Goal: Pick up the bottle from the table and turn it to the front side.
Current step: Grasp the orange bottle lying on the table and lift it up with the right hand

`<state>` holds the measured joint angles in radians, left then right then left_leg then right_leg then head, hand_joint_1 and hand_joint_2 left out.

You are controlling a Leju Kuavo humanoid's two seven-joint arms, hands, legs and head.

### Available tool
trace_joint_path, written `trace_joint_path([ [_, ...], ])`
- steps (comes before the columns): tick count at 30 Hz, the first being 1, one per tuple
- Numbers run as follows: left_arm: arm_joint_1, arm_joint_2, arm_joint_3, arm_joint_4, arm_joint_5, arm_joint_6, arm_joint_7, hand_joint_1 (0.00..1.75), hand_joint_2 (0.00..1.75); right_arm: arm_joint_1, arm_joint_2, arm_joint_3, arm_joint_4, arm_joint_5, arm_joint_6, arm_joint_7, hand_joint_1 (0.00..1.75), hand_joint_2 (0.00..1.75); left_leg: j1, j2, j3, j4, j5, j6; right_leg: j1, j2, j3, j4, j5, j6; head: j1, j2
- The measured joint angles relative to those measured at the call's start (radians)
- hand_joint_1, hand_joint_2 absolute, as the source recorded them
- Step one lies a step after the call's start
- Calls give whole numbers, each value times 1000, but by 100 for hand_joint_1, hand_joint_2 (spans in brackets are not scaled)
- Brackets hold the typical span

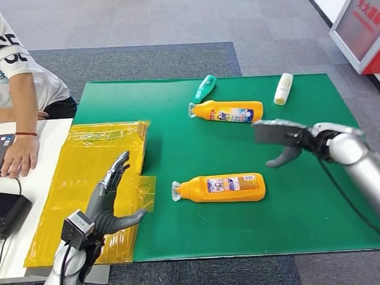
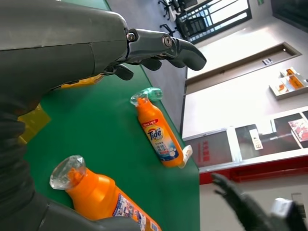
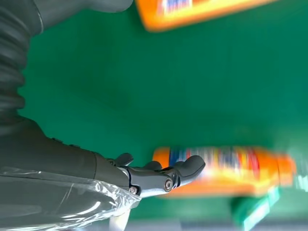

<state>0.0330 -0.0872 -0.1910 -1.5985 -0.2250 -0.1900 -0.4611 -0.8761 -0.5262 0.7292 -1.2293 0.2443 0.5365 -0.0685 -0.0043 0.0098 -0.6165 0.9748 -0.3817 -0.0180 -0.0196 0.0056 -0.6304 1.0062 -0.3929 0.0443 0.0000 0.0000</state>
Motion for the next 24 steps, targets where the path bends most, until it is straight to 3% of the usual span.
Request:
trace_joint_path([
  [3,0,3,0,5,1,-1,-2,0,175,-82,-21,34,11,-28,1,14,0,175,0,-1,0,0,1,1,0,-1,1,0,0,0,0,0],
  [8,-2,7,0,10,3,-2,-4,0,175,-118,-39,80,19,-46,-14,24,0,175,0,-1,0,0,1,1,0,-1,1,0,1,1,0,0],
  [12,-5,11,-1,16,6,-2,-10,0,175,-202,-54,132,25,-127,48,63,0,175,-1,-1,-2,0,2,1,-1,-1,-1,0,2,2,0,0],
  [19,-14,14,-5,32,14,-4,-22,0,175,-380,-65,274,45,-268,111,131,0,175,-2,-1,-2,0,2,2,-1,-1,-1,0,2,2,0,0],
  [24,-38,18,-19,51,27,-8,-29,0,175,-421,-67,399,67,-363,128,129,0,175,-2,-1,-1,0,2,2,-1,-1,0,0,2,2,0,0],
])
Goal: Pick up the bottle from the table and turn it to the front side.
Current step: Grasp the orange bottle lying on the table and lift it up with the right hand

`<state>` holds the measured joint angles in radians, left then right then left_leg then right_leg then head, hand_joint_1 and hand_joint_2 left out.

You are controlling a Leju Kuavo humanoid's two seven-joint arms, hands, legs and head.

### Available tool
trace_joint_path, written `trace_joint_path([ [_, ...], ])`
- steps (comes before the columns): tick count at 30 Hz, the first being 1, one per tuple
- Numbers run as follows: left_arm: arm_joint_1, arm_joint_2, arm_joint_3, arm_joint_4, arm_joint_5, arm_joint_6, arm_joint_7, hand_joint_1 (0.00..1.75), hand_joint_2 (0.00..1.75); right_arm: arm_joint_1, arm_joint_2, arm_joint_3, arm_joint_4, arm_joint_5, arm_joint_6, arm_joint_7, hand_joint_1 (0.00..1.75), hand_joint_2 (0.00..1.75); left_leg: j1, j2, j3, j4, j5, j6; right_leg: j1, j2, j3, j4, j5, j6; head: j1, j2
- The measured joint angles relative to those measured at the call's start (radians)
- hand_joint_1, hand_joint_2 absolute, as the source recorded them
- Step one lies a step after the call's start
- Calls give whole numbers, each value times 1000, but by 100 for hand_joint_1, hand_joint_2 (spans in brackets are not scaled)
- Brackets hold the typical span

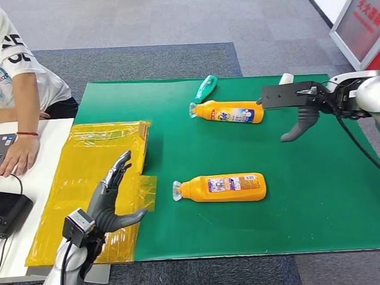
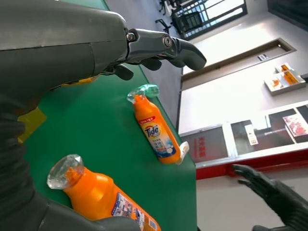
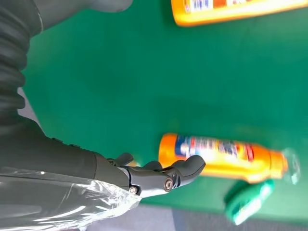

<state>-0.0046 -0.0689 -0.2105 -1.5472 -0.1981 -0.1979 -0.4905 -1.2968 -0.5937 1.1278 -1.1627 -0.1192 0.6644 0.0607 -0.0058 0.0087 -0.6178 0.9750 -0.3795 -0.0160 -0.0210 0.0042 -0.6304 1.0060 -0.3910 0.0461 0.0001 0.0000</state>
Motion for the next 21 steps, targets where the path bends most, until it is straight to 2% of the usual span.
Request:
trace_joint_path([
  [7,-23,3,-19,22,4,0,-7,0,175,39,-3,127,35,-3,-54,-40,0,175,0,0,0,0,0,0,0,0,0,0,0,0,0,0],
  [21,-28,8,-34,42,8,0,-9,0,175,42,-3,189,56,-3,-59,-46,0,175,0,0,0,0,0,0,0,0,0,0,0,0,0,0],
])
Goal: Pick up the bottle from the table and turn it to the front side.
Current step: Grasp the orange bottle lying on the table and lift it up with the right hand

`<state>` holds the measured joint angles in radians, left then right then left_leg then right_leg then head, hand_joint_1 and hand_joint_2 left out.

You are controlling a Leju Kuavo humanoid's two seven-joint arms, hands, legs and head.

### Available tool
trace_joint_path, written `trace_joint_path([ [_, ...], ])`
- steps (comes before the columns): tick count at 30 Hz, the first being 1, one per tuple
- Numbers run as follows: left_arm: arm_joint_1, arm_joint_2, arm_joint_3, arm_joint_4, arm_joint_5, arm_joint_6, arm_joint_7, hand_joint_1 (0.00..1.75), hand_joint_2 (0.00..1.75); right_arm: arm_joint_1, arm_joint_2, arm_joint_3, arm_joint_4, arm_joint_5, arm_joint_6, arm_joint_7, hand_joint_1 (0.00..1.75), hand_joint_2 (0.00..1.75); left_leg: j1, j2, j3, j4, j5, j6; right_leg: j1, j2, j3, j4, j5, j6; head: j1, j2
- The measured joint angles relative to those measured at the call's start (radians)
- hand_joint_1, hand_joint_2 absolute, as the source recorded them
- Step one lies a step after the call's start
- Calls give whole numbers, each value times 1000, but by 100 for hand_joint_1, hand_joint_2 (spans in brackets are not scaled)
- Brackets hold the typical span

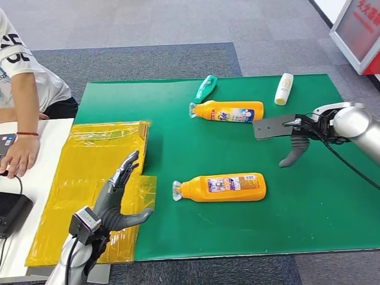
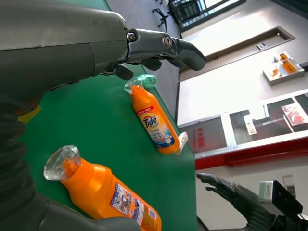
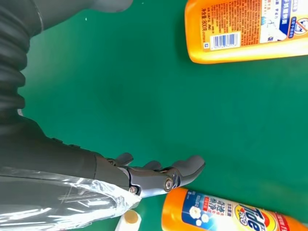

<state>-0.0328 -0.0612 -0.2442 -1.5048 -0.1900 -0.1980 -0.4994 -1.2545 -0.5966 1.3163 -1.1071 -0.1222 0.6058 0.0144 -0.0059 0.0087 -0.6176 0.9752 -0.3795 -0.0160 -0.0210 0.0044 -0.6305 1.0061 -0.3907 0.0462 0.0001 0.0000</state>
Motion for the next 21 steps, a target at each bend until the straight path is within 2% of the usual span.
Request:
trace_joint_path([
  [15,-22,0,-7,18,2,0,-1,0,175,55,1,24,28,16,-22,-36,0,175,0,0,0,0,0,0,0,0,0,0,0,0,0,0],
  [21,-41,0,-24,31,8,4,-4,0,175,128,21,32,73,67,-54,-87,0,175,0,0,0,0,0,0,0,0,1,0,0,0,0,0],
])
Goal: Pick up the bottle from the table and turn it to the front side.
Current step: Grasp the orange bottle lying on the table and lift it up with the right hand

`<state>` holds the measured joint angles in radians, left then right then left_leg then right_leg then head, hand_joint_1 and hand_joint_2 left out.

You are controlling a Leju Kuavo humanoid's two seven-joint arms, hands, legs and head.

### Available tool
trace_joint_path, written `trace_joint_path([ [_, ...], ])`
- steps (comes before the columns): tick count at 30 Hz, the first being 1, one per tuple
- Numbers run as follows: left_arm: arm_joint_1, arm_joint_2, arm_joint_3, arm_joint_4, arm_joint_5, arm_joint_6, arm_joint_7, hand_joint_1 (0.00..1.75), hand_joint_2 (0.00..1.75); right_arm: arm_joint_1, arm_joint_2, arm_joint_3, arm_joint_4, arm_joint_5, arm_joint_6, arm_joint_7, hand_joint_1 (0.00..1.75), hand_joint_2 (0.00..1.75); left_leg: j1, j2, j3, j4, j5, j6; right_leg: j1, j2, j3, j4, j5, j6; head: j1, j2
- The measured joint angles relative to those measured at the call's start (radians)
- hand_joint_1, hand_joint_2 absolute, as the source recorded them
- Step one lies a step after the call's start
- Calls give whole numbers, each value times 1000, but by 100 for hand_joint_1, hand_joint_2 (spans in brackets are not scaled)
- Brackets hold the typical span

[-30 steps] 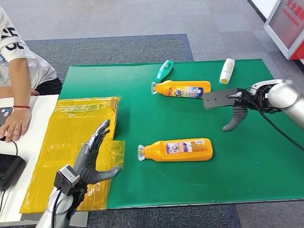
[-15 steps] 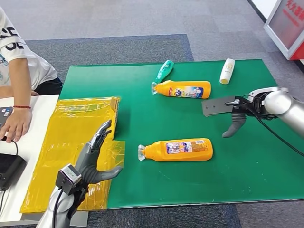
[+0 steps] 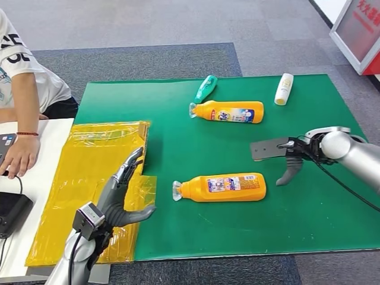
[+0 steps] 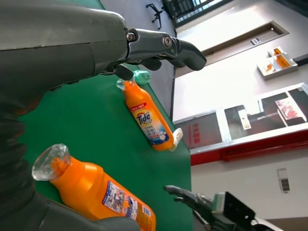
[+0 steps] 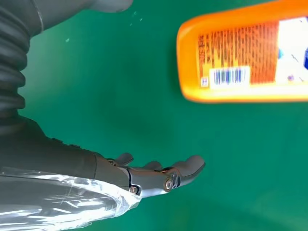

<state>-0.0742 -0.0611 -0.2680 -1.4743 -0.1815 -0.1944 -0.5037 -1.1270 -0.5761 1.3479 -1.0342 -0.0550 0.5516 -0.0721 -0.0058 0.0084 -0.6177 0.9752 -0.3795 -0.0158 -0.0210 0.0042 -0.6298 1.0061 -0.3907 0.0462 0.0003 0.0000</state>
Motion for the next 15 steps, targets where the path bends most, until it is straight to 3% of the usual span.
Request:
trace_joint_path([
  [15,-22,-5,-36,36,14,1,-1,0,175,174,121,-66,94,26,-42,-82,0,175,1,-1,0,0,0,0,1,-1,0,0,0,0,0,0],
])
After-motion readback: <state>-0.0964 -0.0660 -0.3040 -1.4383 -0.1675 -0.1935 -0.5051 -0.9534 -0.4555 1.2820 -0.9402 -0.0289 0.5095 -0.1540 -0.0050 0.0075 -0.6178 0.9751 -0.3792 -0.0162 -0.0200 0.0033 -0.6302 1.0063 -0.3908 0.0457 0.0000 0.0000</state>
